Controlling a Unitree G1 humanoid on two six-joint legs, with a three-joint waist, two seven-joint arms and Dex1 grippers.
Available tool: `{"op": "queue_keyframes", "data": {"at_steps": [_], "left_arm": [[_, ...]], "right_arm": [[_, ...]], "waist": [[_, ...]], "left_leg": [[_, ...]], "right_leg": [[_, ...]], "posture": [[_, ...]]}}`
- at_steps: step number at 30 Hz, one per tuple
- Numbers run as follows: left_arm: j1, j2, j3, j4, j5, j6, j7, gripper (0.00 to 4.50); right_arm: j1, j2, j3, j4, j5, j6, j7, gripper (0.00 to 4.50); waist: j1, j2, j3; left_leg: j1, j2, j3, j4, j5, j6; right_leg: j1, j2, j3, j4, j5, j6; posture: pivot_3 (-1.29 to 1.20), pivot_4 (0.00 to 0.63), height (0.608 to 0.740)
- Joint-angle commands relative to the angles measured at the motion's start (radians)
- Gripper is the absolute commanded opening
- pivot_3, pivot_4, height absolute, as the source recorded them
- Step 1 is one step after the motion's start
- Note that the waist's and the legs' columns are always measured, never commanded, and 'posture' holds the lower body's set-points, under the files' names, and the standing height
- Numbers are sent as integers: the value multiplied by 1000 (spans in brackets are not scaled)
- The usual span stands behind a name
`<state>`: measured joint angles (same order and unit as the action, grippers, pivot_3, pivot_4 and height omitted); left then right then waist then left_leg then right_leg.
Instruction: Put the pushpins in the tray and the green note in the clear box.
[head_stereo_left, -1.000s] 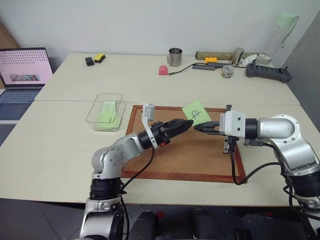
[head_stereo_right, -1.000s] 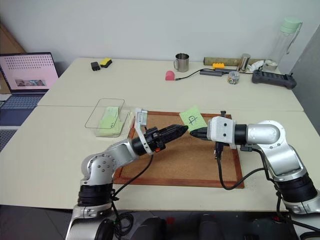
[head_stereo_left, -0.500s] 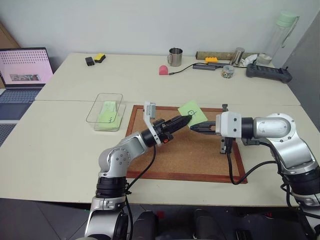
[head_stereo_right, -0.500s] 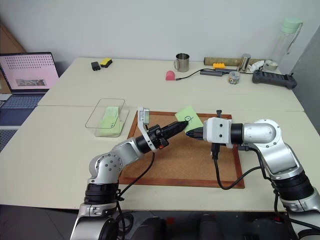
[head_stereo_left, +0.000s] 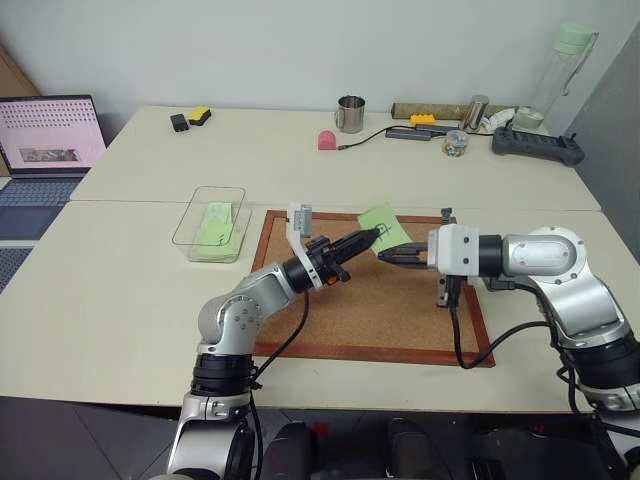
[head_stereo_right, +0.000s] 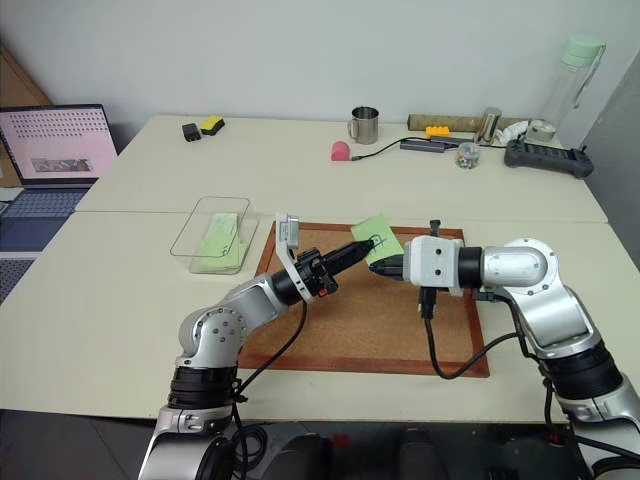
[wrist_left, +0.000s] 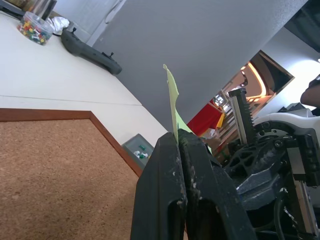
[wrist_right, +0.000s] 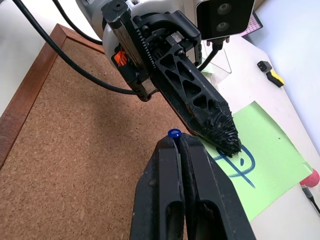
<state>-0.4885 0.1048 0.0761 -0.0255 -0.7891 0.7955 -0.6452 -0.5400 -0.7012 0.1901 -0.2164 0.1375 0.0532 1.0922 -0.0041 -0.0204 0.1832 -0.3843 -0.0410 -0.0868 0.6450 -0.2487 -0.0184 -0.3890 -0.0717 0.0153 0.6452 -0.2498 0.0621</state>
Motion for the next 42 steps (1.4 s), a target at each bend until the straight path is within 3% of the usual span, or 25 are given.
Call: {"op": "queue_keyframes", "data": {"at_steps": [1,11,18,25,29,36,42], "left_arm": [[-3,-9,2,-7,12,-37,13,38],[-20,-22,-11,59,96,-122,48,38],[-37,-45,-12,101,132,-166,66,38],[3,-23,-12,7,105,-134,65,38],[23,-12,-5,-7,104,-125,71,38],[22,-4,-17,-28,115,-122,71,38],[25,7,-29,-39,121,-126,68,0]], "right_arm": [[-26,5,-8,-11,0,-37,1,0],[-22,13,-56,-41,29,-40,-44,0],[62,-1,-197,-161,143,207,-163,0],[251,-113,-385,14,103,403,-268,0],[307,-135,-381,172,67,437,-305,0],[271,-113,-354,330,33,443,-344,0],[256,-108,-355,342,55,469,-335,1121]], "waist": [[0,0,0],[0,0,0],[4,0,0],[6,-1,0],[4,0,0],[-3,0,0],[1,0,0]], "left_leg": [[0,0,0,0,0,0],[0,0,0,0,0,0],[-1,0,-1,0,-1,2],[-2,-1,-1,0,-1,2],[-1,-1,0,0,-1,2],[0,0,5,0,-1,3],[0,0,5,0,-1,2]], "right_leg": [[0,0,0,0,0,0],[0,0,0,0,0,0],[0,0,-1,-1,0,0],[0,-1,-1,-1,0,0],[0,-1,0,0,0,0],[0,0,2,0,0,0],[0,0,1,0,0,0]], "posture": [[0,150,740],[0,150,740],[0,150,740],[0,150,740],[0,150,740],[0,150,740],[0,150,740]]}}
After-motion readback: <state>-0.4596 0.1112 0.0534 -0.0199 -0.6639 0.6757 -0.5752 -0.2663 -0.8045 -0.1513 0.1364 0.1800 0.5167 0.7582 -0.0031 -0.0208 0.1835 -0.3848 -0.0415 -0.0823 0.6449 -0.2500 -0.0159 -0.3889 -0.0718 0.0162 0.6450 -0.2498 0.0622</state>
